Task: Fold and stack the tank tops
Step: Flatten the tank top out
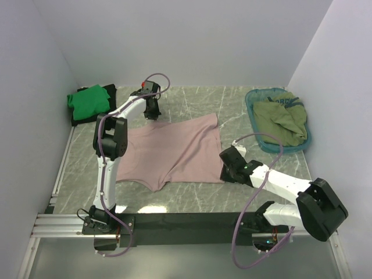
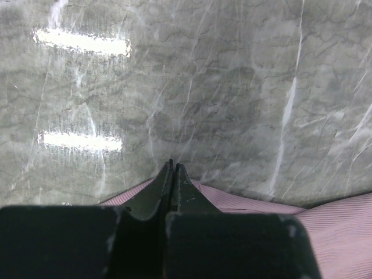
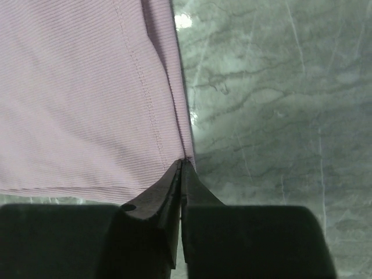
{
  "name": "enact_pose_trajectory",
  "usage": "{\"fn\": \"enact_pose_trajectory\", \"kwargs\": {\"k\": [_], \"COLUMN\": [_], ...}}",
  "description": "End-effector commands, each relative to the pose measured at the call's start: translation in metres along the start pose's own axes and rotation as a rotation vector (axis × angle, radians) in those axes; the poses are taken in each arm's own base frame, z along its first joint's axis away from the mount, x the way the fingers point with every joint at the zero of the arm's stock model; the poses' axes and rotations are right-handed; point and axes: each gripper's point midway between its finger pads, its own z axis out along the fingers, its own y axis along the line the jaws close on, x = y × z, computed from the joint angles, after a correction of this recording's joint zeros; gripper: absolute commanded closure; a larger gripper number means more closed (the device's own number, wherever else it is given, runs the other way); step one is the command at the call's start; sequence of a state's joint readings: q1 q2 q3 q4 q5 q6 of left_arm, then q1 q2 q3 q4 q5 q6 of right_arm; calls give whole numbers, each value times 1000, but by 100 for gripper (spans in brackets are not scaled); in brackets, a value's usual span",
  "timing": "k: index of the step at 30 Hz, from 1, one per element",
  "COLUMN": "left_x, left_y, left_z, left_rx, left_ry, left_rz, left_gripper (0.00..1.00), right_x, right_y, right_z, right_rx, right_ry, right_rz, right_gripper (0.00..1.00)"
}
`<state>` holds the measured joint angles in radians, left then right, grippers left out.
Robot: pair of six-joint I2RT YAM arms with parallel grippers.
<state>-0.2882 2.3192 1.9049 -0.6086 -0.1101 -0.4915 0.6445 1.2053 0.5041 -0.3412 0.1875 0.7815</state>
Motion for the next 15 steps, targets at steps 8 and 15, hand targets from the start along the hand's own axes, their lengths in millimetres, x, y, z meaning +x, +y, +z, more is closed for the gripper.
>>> {"fn": "enact_pose_trajectory", "kwargs": {"k": [8, 15], "left_x": [-31, -44], "left_y": [0, 9], "left_z": [-3, -5], "left_rx": [8, -3], "left_ry": [-91, -118], "left_rz": [-36, -58], "left_gripper": [99, 99], "right_x": [-3, 7], "right_y": [-10, -9], "right_z": [-16, -27], "right_rx": [-3, -41], "right_ry": [-65, -50], "right_rz": [42, 69], "right_gripper": [100, 100]}}
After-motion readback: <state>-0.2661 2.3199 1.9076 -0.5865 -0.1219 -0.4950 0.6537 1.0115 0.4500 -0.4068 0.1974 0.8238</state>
